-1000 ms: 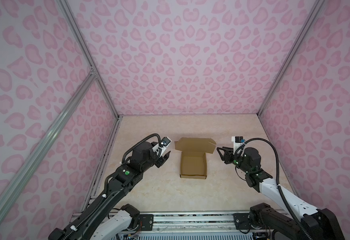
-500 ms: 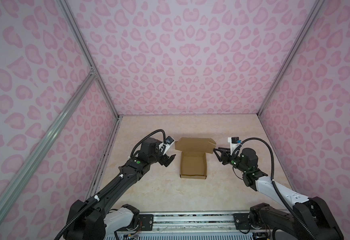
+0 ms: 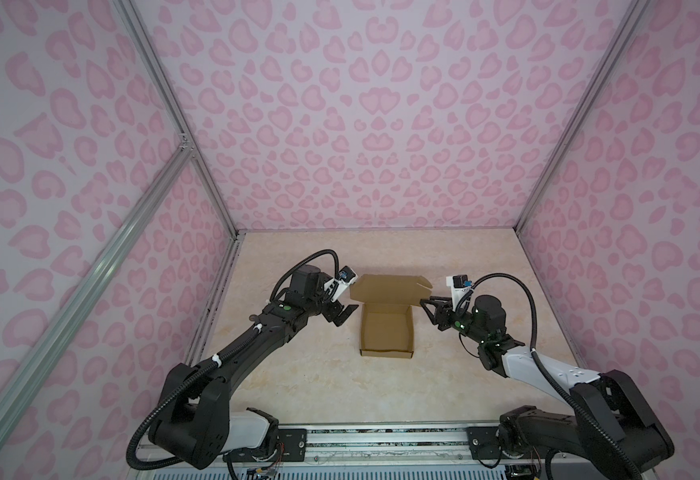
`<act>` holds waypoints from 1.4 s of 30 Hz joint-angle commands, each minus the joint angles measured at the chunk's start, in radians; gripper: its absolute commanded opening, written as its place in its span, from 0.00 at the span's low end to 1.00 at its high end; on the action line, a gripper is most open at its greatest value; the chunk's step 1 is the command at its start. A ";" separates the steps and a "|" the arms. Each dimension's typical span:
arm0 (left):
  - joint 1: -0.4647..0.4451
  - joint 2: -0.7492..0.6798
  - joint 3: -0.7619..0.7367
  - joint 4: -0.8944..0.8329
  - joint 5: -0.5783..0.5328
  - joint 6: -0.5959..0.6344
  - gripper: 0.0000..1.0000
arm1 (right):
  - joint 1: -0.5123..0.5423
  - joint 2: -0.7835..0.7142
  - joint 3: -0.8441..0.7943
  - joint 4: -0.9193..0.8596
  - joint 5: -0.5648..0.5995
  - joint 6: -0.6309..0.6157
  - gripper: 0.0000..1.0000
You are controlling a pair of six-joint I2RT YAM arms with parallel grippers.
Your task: Fold the paper box
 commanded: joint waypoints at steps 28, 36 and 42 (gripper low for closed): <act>0.017 0.198 0.110 0.099 0.129 0.032 0.90 | 0.033 0.070 0.039 0.047 -0.005 -0.045 0.21; 0.030 0.159 0.072 0.121 0.145 -0.038 0.81 | 0.078 0.064 0.066 -0.021 0.039 -0.088 0.19; 0.034 0.147 0.043 0.135 0.170 -0.090 0.79 | 0.117 0.075 0.079 -0.035 0.062 -0.107 0.20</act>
